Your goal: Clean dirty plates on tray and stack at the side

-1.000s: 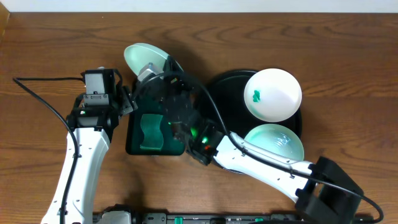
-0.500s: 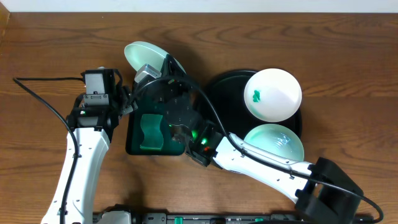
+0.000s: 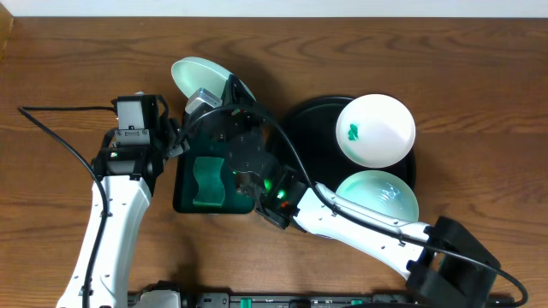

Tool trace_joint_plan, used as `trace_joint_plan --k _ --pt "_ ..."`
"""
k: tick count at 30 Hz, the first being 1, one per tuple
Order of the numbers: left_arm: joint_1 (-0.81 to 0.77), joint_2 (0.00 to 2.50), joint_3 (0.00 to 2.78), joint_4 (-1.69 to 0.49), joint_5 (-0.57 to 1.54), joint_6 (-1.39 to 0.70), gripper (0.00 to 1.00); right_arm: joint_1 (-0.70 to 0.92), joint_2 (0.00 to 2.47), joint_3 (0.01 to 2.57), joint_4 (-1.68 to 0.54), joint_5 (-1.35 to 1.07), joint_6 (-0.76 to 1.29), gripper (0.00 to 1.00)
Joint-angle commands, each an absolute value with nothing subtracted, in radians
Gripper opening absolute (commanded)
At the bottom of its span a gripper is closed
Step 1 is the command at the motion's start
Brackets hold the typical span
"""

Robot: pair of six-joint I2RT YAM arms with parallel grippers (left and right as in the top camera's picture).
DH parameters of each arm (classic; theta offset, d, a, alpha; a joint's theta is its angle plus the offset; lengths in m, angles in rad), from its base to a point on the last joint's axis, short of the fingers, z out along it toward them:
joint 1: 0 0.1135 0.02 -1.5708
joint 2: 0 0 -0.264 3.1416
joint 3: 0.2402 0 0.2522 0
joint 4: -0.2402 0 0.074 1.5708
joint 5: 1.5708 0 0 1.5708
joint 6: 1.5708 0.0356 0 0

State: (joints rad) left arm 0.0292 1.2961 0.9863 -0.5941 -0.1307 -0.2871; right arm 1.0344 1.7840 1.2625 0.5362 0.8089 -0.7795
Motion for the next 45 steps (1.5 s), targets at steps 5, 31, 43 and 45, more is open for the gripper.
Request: trace_joint_plan --k 5,31,43,45 --pt "0.033 1.293 0.999 -0.593 -0.143 -0.281 0.83 1.042 1.78 1.281 0.551 0.822 -0.788 0.01" --pt "0.033 1.293 0.999 -0.593 -0.143 -0.281 0.83 1.042 1.78 1.281 0.583 0.822 -0.81 0.01" --pt "0.033 1.293 0.999 -0.593 -0.143 -0.281 0.83 1.042 1.78 1.281 0.583 0.822 -0.81 0.01" --pt "0.033 1.293 0.999 -0.593 -0.143 -0.281 0.83 1.042 1.78 1.281 0.583 0.822 -0.81 0.01"
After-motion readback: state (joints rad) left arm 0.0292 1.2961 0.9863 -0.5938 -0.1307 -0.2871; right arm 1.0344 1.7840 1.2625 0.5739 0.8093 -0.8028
